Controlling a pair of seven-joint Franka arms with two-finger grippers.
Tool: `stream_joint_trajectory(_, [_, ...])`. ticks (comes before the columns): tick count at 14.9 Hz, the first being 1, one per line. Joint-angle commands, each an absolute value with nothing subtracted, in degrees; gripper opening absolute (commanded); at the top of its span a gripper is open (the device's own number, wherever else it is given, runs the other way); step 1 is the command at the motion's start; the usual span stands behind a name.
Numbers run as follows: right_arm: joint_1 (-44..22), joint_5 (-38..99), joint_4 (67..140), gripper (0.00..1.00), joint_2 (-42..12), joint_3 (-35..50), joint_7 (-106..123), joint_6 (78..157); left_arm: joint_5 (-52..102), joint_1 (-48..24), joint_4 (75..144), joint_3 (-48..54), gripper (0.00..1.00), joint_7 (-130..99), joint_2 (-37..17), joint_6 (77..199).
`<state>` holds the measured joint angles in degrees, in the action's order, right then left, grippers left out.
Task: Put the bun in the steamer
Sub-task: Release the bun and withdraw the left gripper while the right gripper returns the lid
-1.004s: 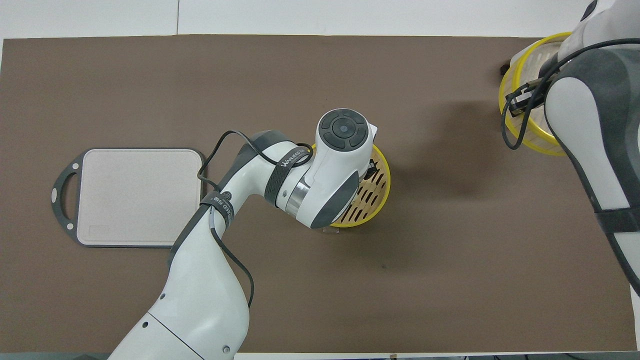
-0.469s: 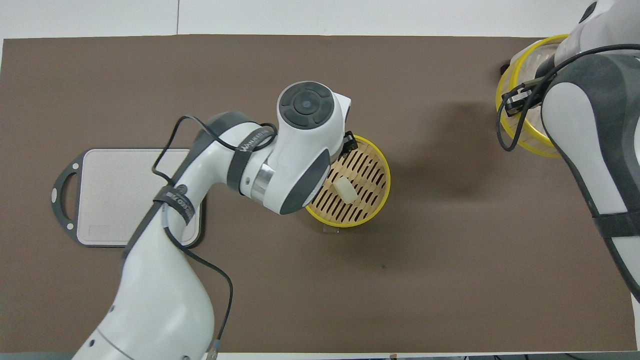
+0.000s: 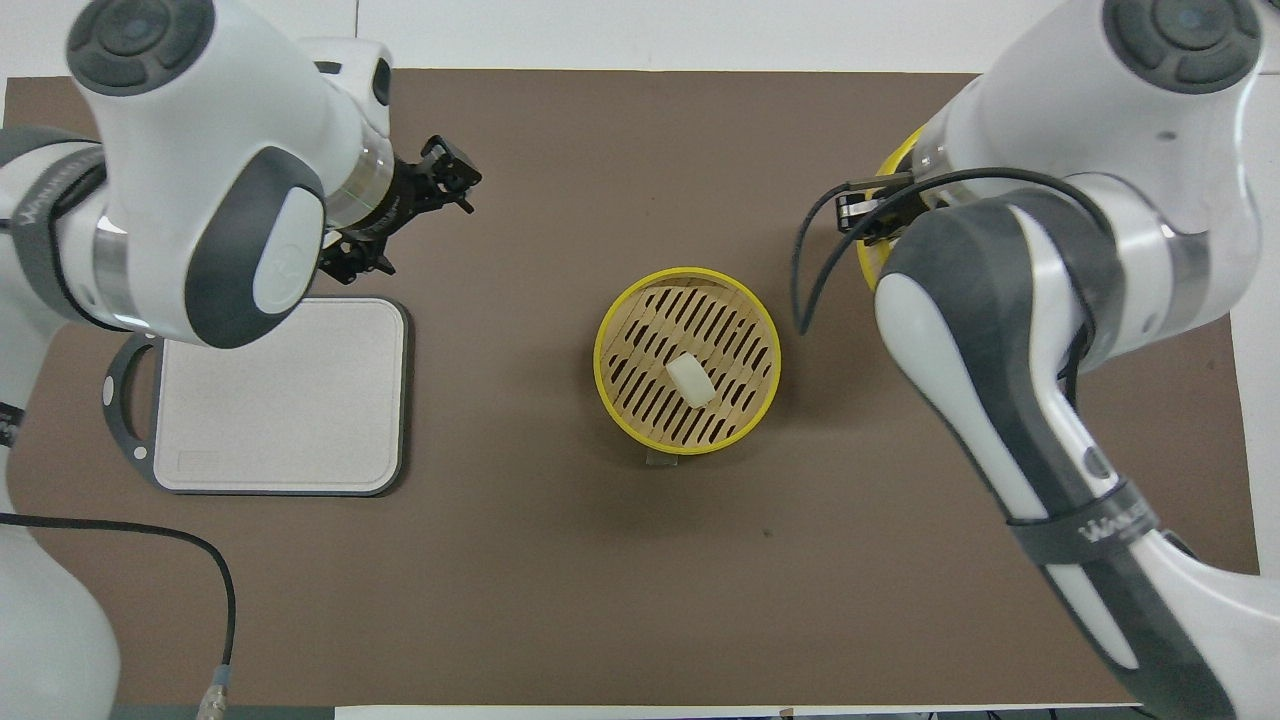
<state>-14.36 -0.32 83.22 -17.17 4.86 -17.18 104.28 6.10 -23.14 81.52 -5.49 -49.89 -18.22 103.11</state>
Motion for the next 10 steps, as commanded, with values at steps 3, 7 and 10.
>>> stream_joint_trajectory(3, [-25.21,0.17,85.78,0.0,-18.01,4.75,-36.97,108.81,4.92,-13.91,83.41,-4.75,1.0,-39.14,-12.84,100.38])
stream_joint_trajectory(7, [-28.47,2.81,88.85,0.0,-18.98,4.75,-44.9,112.32,4.83,-10.29,83.41,-4.83,1.0,-31.66,-10.82,97.39])
stream_joint_trajectory(10, [-30.4,3.69,88.77,0.0,-21.44,4.75,-48.95,115.48,2.03,-9.32,83.23,-4.83,1.0,-22.18,-10.11,93.88])
